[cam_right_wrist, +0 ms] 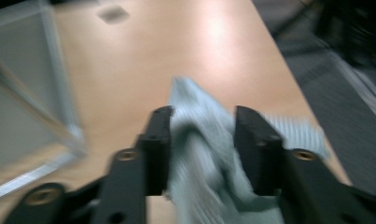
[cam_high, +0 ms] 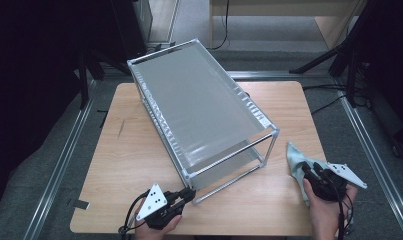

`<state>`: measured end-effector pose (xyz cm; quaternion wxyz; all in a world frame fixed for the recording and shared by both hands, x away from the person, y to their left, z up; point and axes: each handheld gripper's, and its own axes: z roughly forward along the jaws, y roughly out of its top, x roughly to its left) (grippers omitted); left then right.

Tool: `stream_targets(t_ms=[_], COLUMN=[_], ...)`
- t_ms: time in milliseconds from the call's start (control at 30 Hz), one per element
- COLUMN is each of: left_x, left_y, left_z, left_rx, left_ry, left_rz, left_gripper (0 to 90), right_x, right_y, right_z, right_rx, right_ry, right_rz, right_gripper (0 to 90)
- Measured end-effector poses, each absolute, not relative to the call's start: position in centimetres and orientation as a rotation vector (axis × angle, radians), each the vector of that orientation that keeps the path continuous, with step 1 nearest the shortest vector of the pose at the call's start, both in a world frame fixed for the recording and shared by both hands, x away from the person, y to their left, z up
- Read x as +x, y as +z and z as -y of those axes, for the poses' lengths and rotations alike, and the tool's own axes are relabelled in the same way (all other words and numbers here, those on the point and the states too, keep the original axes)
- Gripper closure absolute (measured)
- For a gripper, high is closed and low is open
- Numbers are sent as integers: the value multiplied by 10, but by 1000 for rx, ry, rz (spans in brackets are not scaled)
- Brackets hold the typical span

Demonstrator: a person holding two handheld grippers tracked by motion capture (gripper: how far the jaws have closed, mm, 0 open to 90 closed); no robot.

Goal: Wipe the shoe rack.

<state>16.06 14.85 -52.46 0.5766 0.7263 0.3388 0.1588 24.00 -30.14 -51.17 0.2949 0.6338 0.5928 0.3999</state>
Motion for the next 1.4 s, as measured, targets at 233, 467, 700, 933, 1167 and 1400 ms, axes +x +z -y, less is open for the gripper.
stream_targets(t_ms=[233,467,700,933,1167,1400], left_x=[161,161,161,161,159,160], left_y=[-525,-525,-525,-525,-525,-525], left_z=[-149,-150,-149,-149,-139,-140], left_rx=[1697,1693,1690,1693,1702,1703], left_ry=[374,377,375,375,367,364], left_rz=[-796,-799,-802,-800,-776,-774], left_gripper=[810,809,809,809,811,811], right_x=[235,233,247,258,270,250], right_y=[-490,-482,-492,-498,-503,-496], right_z=[288,247,213,212,208,202], right_rx=[1555,1328,1355,1428,1471,1369], right_ry=[1242,1457,1335,1335,1349,1301], right_rz=[-1611,-1771,-1819,-1784,-1781,-1764], right_gripper=[419,298,476,847,872,570])
